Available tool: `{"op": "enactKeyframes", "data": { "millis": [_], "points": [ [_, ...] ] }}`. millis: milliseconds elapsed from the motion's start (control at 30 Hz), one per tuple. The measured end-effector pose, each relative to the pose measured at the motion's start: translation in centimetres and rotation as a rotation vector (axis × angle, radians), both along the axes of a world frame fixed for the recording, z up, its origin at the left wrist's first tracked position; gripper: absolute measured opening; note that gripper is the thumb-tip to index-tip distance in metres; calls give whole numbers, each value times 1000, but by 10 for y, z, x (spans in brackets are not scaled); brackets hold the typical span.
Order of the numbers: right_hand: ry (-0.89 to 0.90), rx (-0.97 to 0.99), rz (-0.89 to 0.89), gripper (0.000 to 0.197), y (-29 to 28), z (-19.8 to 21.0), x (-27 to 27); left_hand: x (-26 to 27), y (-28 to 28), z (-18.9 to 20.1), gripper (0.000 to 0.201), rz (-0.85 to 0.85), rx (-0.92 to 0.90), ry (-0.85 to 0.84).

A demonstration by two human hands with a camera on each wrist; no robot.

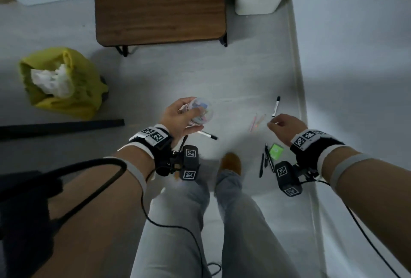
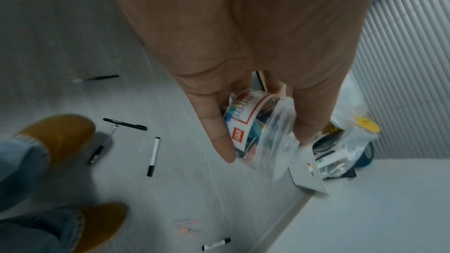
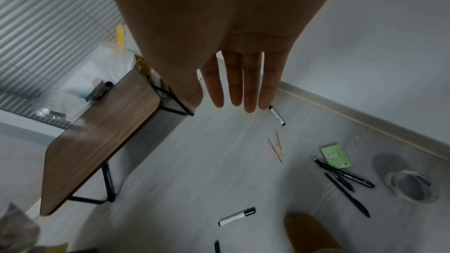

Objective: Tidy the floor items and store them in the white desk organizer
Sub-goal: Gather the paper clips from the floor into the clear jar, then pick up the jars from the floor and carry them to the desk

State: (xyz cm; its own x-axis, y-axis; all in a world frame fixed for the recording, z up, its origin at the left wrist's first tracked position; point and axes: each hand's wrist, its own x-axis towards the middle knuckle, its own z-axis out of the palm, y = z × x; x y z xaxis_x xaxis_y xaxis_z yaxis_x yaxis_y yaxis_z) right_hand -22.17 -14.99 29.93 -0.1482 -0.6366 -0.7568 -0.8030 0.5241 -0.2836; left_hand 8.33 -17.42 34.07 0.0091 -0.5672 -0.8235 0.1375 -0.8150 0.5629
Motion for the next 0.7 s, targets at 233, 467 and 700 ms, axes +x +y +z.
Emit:
{"op": "enactKeyframes", "data": {
  "millis": [233,467,700],
  "points": [
    [7,74,144,23,39,-34,24,49,72,-30,17,98,159,-194],
    [55,97,163,11,114,-64,25,55,160,-73,32,47,254,-237],
    [145,133,139,22,206,-94,3,36,232,-123,25,-86,208,-190]
  ]
}}
